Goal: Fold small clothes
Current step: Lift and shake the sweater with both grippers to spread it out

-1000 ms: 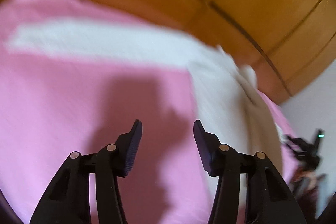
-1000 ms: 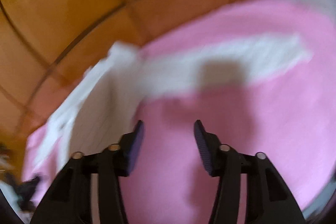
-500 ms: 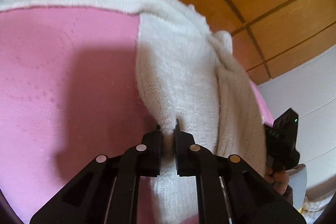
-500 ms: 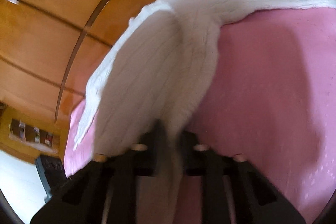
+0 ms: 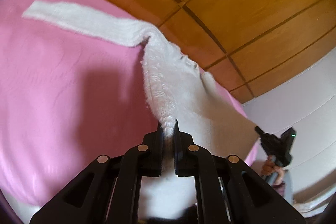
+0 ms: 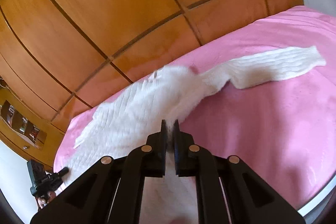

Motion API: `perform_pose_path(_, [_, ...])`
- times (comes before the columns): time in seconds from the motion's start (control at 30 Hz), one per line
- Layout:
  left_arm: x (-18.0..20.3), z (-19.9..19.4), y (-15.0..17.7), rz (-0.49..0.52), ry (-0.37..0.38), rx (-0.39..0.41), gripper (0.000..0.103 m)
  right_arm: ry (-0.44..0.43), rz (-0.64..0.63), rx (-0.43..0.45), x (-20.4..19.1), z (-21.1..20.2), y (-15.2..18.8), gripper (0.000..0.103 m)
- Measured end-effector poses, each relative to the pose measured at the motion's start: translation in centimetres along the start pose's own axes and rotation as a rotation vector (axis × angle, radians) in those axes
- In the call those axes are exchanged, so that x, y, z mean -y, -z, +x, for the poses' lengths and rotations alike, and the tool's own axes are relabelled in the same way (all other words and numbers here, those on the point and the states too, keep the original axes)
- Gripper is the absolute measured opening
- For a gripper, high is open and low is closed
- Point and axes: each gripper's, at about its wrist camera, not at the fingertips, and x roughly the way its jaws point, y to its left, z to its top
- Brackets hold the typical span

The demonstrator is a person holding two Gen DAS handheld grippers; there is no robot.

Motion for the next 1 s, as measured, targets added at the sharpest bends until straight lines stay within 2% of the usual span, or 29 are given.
perform_pose_path(0.03, [-0.1, 0.0, 0.9, 0.009, -0.026, -0.006, 0.006, 0.032, -0.008, 0.001, 0.3, -0.1, 0.7, 0.005])
perform_pose_path(0.1, [-0.6, 1.0, 2.3, 0.028, -0.076, -0.036, 0.006, 0.042, 0.015, -0.025, 0.9, 0.6, 1.8, 0.005])
perform_pose_path(0.17, [-1.7, 2.9, 3.7, -0.01, -0.097, -0.083, 0.006, 0.042, 0.041, -0.055, 2.0, 1.6, 3.4, 0.012])
perform_pose_path(0.2, [-2.3, 3.4, 4.2, -0.017, -0.123, -0.089, 0.006, 0.02, 0.066, -0.06, 2.5, 2.0, 4.1, 0.028])
perform_pose_path(0.23, [-3.3, 3.8, 4.5, -0.044, -0.138, -0.083, 0.006, -0.019, 0.113, -0.065, 3.2, 2.3, 5.0, 0.055])
perform_pose_path(0.27, [-4.1, 4.1, 4.6, -0.075, -0.13, -0.077, 0.006, -0.035, 0.142, -0.074, 3.7, 2.5, 5.7, 0.061])
perform_pose_path(0.33, [-5.1, 4.5, 4.3, -0.092, -0.143, -0.064, 0.007, -0.066, 0.162, -0.113, 4.6, 3.0, 7.1, 0.062])
perform_pose_path(0.4, [-5.2, 5.0, 4.2, -0.079, -0.154, -0.075, 0.007, -0.074, 0.166, -0.15, 4.9, 3.7, 8.2, 0.068])
perform_pose_path(0.5, [-5.1, 5.0, 4.5, -0.056, -0.172, -0.085, 0.009, -0.101, 0.157, -0.2, 5.1, 4.3, 10.0, 0.07])
perform_pose_path(0.57, [-5.0, 4.6, 4.4, -0.049, -0.164, -0.077, 0.009, -0.156, 0.153, -0.244, 5.1, 4.5, 11.0, 0.073])
perform_pose_path(0.63, [-5.1, 4.2, 4.6, -0.025, -0.166, -0.075, 0.009, -0.205, 0.123, -0.282, 4.7, 4.1, 11.7, 0.082])
perform_pose_path(0.73, [-5.0, 3.8, 4.8, 0.0, -0.178, -0.075, 0.009, -0.232, 0.059, -0.303, 4.1, 2.7, 12.1, 0.086])
perform_pose_path(0.8, [-5.1, 3.8, 4.8, 0.002, -0.193, -0.077, 0.009, -0.2, 0.029, -0.309, 4.1, 1.8, 12.2, 0.088])
perform_pose_path(0.83, [-5.2, 3.8, 4.8, -0.003, -0.196, -0.077, 0.009, -0.158, 0.04, -0.285, 4.6, 1.1, 11.9, 0.088])
perform_pose_path(0.93, [-5.2, 3.8, 4.9, 0.001, -0.2, -0.074, 0.009, -0.121, 0.066, -0.198, 6.7, -1.0, 11.5, 0.092])
perform_pose_path(1.0, [-5.3, 3.9, 4.9, -0.002, -0.208, -0.079, 0.009, -0.11, 0.009, -0.215, 7.3, -1.1, 12.5, 0.094])
